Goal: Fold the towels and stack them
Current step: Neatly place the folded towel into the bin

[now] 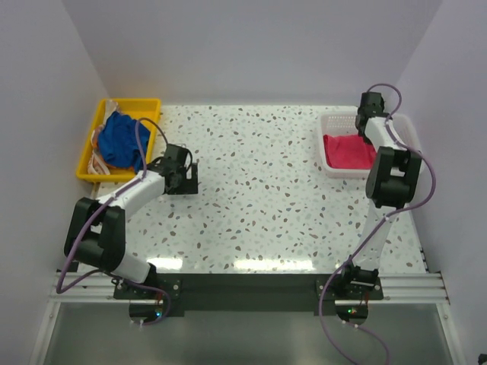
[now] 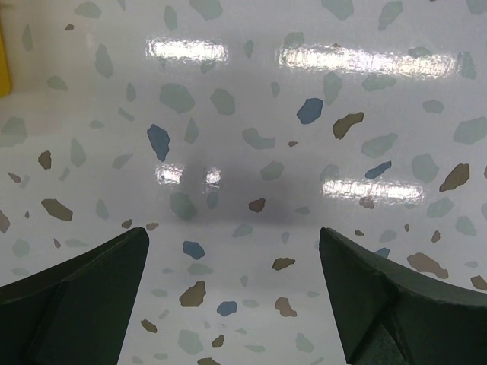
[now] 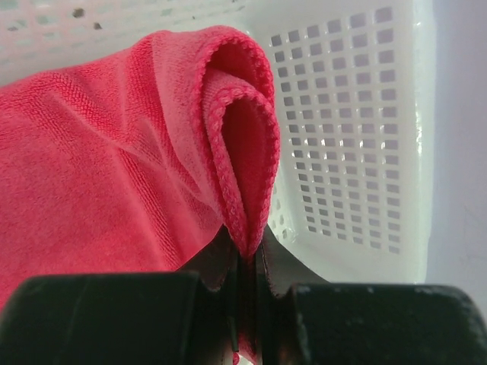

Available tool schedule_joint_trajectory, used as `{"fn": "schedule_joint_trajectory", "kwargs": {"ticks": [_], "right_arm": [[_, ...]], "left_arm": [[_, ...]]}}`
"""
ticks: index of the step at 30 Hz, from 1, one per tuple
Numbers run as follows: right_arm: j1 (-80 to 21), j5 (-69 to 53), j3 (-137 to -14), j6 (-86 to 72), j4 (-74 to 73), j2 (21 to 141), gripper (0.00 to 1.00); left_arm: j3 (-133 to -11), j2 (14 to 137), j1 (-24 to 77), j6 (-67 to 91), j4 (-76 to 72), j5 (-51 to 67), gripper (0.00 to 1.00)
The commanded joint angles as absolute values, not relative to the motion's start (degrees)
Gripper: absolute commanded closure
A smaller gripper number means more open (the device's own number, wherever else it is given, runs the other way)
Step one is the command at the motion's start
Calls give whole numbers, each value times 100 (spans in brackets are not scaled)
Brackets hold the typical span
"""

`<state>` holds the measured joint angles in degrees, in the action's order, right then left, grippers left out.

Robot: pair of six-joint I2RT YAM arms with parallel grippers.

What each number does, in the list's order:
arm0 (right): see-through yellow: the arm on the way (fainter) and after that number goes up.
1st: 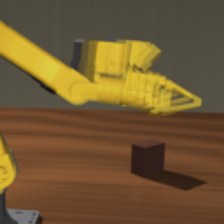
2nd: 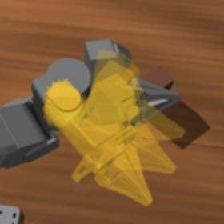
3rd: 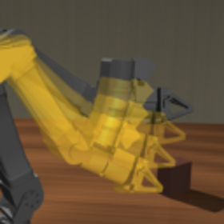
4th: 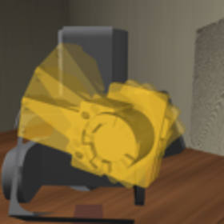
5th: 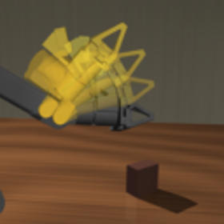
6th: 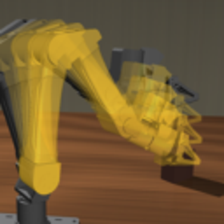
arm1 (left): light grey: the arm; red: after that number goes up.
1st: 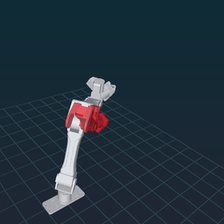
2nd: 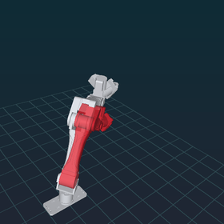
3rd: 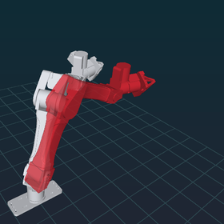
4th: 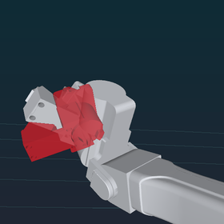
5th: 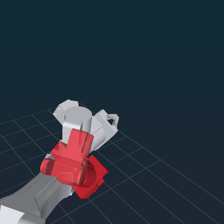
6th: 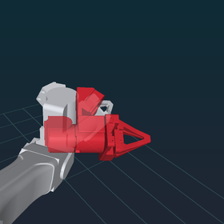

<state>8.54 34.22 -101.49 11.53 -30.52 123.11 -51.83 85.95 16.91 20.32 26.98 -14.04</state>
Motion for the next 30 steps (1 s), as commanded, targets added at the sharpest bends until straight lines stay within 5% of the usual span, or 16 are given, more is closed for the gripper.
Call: {"fn": "schedule_joint_trajectory", "kwargs": {"ticks": [1, 3, 7, 9, 15, 21, 26, 30], "right_arm": [[905, 3954, -10222, 1037, -2883, 12471, 100], [949, 4078, -10257, 985, -2900, 12568, 99], [984, 4499, -10450, 783, -3058, 12718, 59], [1002, 4876, -10555, 712, -3093, 12735, 50], [1055, 5256, -10688, 132, -3296, 12368, 45], [976, 3993, -10215, -386, -3419, 11533, 44], [695, 2515, -9651, -808, -3551, 10302, 30], [54, 2014, -9256, -1001, -3849, 9546, 8]], "left_arm": [[-5186, 8648, 1652, 1925, 2470, -1415, 0], [-5186, 8648, 1652, 1925, 2470, -1415, 0], [-5186, 8675, 1652, 1934, 2461, -1389, 0], [-5194, 8692, 1652, 1925, 2470, -1389, 0], [-5186, 8657, 1652, 1925, 2452, -1389, 0], [-5194, 8500, 1652, 1916, 2408, -1310, 0], [-5535, 8358, 1635, 2091, 2425, -1239, 0], [-6213, 8350, 1442, 2311, 2934, -1659, 0]]}}
